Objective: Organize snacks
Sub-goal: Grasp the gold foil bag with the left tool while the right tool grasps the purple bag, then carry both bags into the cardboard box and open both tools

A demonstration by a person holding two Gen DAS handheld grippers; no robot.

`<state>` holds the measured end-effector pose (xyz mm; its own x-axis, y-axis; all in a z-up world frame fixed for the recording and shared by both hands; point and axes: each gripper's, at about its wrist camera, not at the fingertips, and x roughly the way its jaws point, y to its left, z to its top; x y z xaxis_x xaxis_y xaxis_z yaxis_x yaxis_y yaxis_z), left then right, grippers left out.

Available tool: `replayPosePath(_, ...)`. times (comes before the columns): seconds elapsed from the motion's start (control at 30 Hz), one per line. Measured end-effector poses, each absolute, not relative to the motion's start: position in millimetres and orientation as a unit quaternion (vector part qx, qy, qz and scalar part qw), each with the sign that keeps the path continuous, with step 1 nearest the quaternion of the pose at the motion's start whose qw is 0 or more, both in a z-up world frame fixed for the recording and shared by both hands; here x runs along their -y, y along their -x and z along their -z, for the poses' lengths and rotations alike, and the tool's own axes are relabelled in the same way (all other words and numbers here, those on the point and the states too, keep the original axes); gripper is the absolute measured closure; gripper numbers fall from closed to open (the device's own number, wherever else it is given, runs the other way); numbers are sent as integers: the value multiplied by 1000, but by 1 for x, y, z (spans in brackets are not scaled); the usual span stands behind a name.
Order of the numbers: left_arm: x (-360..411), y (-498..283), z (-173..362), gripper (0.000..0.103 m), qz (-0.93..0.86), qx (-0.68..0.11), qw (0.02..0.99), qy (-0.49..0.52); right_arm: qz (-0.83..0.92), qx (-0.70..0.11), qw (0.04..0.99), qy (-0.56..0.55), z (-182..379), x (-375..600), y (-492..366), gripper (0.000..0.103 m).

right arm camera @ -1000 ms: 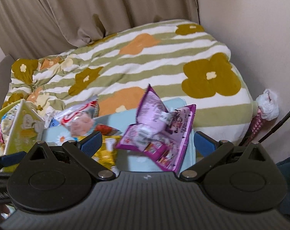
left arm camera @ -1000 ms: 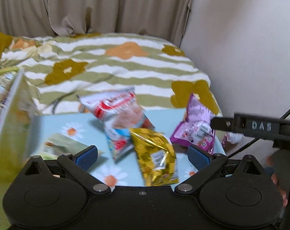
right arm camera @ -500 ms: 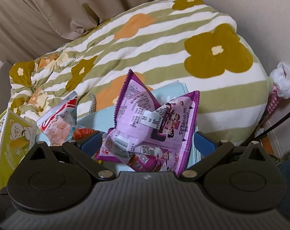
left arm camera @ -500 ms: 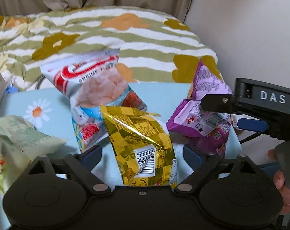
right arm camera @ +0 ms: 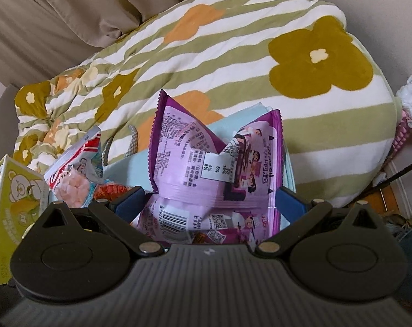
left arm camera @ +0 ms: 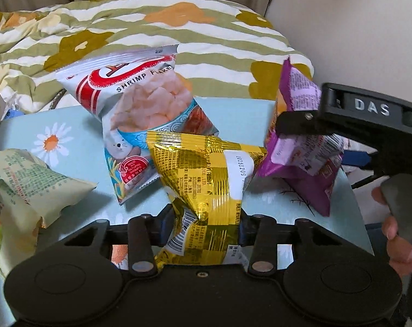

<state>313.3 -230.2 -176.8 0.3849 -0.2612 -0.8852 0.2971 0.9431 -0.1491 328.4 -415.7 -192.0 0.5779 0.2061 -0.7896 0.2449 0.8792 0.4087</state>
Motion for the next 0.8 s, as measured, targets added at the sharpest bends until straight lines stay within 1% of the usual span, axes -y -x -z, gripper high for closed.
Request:
replayPosePath(0.4,224,-301,163,56,160,-521,838,-23,-7,-461,862,-212,193,408,-340,0)
replayPosePath(0.43,224,-300,162,56,160,-520,839,-23,-7,-459,863,-212,192,408,-339,2)
replayPosePath(0.5,222,-297,159,56,160,-517,841,-24,-13,-455,865,-209,189,407,-336,10)
replayPosePath(0.6,219,-292,154,56,162,-511,844,-23,-15,-449,869,-205,183,405,-332,18)
replayPosePath(0.7,217,-287,147,56,163,-504,848,-21,-14,-446,869,-215,181,407,-326,21)
replayPosePath(0.8,212,-280,137,56,165,-495,853,-18,-11,-442,869,-223,177,409,-319,21)
